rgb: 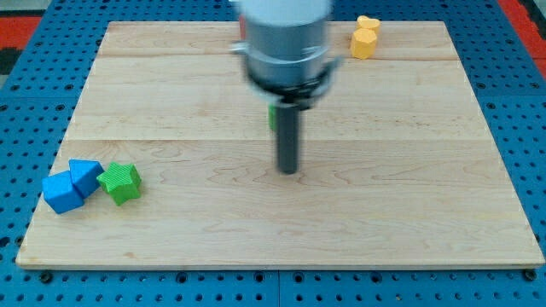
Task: Move the green circle diagonally top right to the green star
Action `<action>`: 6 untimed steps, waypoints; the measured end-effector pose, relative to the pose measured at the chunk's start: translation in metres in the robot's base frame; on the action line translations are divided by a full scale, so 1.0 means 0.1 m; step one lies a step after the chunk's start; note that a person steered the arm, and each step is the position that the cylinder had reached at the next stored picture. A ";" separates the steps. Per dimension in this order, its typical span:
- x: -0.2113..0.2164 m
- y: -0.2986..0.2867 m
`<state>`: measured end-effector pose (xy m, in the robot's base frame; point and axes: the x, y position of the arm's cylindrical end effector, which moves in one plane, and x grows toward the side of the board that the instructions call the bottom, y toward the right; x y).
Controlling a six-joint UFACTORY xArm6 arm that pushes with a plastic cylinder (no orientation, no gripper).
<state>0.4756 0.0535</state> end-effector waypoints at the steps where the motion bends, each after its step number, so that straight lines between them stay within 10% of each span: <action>1: -0.53 0.37; 4: -0.24 -1.34; 6: -0.75 -1.00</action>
